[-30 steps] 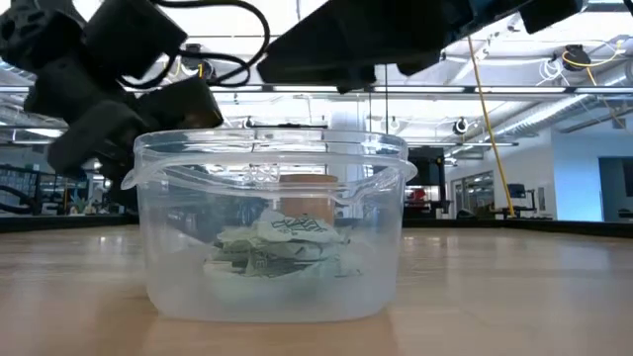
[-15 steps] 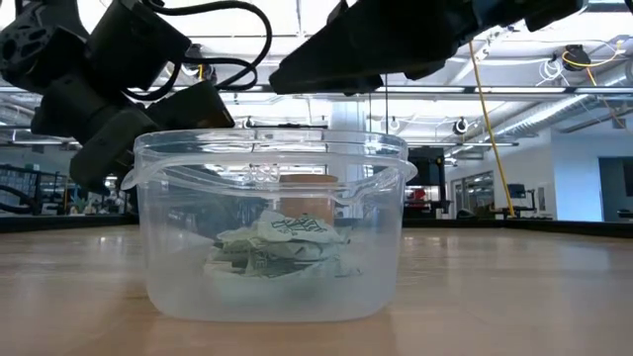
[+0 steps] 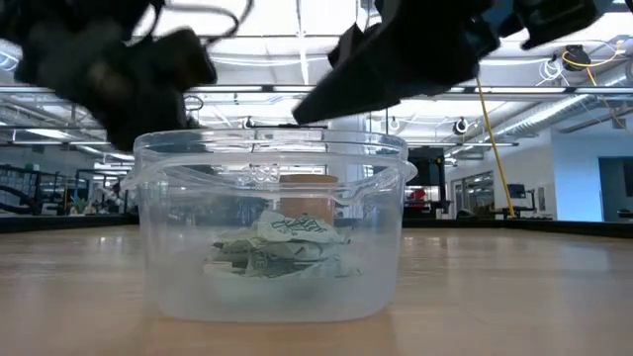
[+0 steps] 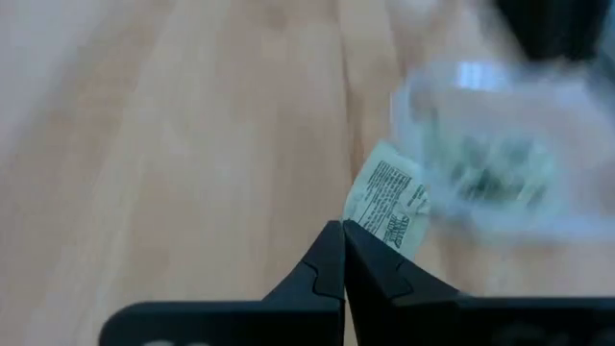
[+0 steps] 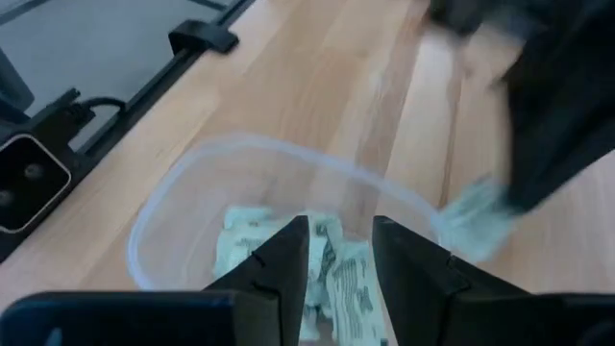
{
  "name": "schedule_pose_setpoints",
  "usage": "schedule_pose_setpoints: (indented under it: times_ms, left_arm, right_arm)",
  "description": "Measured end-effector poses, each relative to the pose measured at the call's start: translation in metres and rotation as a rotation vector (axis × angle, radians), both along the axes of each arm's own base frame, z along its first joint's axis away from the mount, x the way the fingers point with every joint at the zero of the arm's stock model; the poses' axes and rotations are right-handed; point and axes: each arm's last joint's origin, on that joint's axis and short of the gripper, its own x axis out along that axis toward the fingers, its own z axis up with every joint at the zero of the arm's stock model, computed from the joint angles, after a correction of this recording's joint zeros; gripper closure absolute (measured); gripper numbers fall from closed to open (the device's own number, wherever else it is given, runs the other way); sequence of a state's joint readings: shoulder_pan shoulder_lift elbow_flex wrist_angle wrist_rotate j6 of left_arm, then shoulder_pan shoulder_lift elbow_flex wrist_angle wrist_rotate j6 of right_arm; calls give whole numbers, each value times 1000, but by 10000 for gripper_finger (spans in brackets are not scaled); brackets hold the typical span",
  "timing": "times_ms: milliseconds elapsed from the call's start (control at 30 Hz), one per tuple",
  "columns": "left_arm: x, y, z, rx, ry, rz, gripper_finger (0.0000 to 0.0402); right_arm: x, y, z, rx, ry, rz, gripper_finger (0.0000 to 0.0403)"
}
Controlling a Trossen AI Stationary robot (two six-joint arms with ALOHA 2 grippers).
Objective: Pick and place Stevia / Truvia into bins
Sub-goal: Put the green stevia packet into the transparent container, then return to Home Position
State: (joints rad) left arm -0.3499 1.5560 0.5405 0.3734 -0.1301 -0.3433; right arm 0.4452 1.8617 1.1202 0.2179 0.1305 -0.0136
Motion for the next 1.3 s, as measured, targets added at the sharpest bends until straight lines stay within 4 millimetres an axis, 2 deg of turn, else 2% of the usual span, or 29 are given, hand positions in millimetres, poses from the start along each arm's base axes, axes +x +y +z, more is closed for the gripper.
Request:
schedule_pose_setpoints:
  times_ms: [100,200,300,400,467,633,833,933,1067,1300]
  left_arm:
    - [-11,-2,27,-50,-55,31,399]
    - [-17,-10,54,-112,-190,-5,400]
    - [-19,-20,62,-190,-252,-26,400]
    - [-15,-30,55,-228,-237,-16,400]
    - [-11,-34,44,-207,-193,10,400]
    - [19,-49,30,-163,-146,-19,400]
    - [48,-66,29,-85,-85,-103,396]
    - [50,-66,18,-61,46,-62,397]
    - [54,-67,13,-66,54,-43,393]
    - [55,-65,13,32,21,-42,332]
  right_arm:
    - [-4,-1,1,-12,41,-4,297]
    - [-8,-4,4,-27,70,-3,297]
    - [-12,-5,11,-35,81,-3,297]
    - [-14,-6,21,-23,59,-3,298]
    - [-16,-7,29,-14,41,-3,298]
    - [-23,-11,52,16,-16,-4,298]
    - [-32,-15,77,45,-73,-3,298]
    - [-37,-17,86,78,-83,-19,296]
    - [-40,-19,93,117,-89,-40,297]
    - [-41,-20,94,117,-84,-42,296]
